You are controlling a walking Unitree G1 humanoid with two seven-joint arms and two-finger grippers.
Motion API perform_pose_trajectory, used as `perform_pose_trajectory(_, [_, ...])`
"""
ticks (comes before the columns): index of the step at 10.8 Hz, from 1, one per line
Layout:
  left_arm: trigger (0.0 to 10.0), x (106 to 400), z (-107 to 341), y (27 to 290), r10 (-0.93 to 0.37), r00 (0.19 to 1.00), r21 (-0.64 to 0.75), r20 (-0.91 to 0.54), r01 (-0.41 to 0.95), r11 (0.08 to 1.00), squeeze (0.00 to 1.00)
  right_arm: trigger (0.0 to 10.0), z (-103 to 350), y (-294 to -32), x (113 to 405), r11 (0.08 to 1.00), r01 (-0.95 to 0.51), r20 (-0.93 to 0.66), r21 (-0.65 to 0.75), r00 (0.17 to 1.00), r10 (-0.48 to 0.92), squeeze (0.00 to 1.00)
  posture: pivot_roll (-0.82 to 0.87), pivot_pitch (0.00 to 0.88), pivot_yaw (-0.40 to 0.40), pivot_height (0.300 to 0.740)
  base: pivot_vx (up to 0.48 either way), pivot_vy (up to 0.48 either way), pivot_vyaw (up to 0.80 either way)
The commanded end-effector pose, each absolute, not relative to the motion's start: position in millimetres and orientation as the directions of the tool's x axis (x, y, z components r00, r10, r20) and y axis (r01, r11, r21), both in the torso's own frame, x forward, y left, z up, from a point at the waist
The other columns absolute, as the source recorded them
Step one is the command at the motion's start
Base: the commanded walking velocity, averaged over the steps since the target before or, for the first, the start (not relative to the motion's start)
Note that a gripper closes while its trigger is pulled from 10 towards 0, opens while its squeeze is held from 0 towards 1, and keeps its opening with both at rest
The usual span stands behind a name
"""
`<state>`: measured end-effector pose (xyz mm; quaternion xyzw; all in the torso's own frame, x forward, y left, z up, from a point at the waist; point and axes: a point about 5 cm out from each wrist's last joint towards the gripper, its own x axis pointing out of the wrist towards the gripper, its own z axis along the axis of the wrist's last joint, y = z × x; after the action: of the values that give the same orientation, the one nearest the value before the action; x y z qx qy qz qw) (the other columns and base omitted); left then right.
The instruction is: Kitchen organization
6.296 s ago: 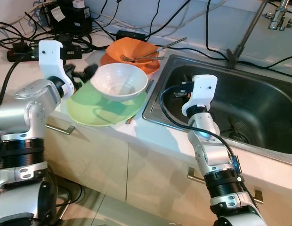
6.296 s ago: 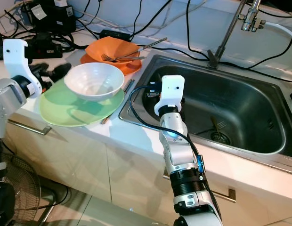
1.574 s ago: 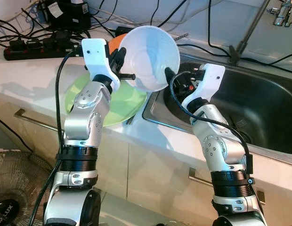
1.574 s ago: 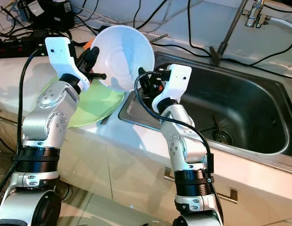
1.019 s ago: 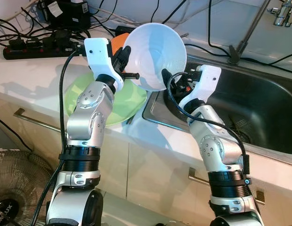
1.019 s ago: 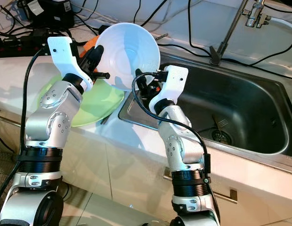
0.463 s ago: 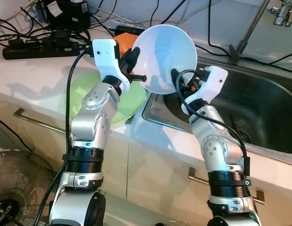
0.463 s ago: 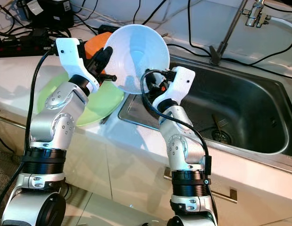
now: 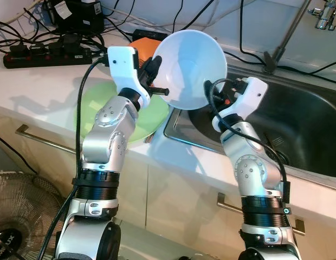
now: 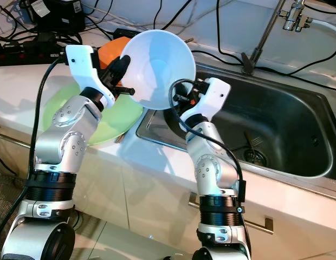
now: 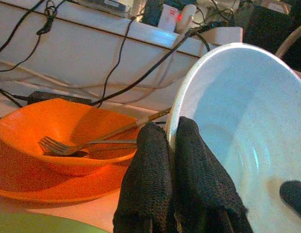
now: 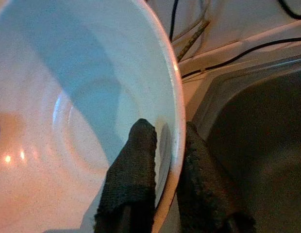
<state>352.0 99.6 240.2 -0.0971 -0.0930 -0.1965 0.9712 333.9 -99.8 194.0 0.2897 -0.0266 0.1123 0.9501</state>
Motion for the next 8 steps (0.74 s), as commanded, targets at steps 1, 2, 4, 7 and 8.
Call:
perform_pose_trajectory(1, [10.0, 349.2, 249.5, 95.5, -0.380, 0.889, -0.130, 0.256, 0.421, 0.898, 0.00, 0.0, 192.1, -95.2, 334.9, 0.798, -0.237, 0.100, 0.554, 0.971, 0.219, 0.00, -0.07, 0.040, -0.084, 0.740, 0.000, 0.000, 0.00])
perform_pose_trajectory(2, [10.0, 349.2, 249.6, 95.5, -0.381, 0.889, -0.128, 0.256, 0.421, 0.898, 0.00, 0.0, 192.0, -95.0, 335.0, 0.794, -0.238, 0.100, 0.559, 0.970, 0.220, 0.00, -0.07, 0.040, -0.084, 0.740, 0.000, 0.000, 0.00])
perform_pose_trajectory(4, [10.0, 349.8, 249.3, 96.3, -0.379, 0.891, -0.114, 0.252, 0.416, 0.902, 0.00, 0.0, 192.3, -95.0, 335.1, 0.792, -0.238, 0.101, 0.563, 0.970, 0.219, 0.00, -0.07, 0.040, -0.081, 0.740, 0.000, 0.000, 0.00])
perform_pose_trajectory(7, [10.0, 349.7, 248.8, 94.9, -0.390, 0.886, -0.099, 0.252, 0.425, 0.900, 1.00, 0.0, 192.9, -96.0, 335.3, 0.793, -0.233, 0.104, 0.563, 0.972, 0.212, 0.00, -0.07, 0.039, -0.080, 0.740, 0.000, 0.000, 0.00])
perform_pose_trajectory(8, [10.0, 349.8, 248.9, 95.0, -0.389, 0.886, -0.097, 0.253, 0.424, 0.901, 1.00, 0.0, 193.4, -96.8, 335.6, 0.792, -0.231, 0.106, 0.565, 0.972, 0.208, 0.00, -0.07, 0.041, -0.082, 0.740, 0.000, 0.000, 0.00])
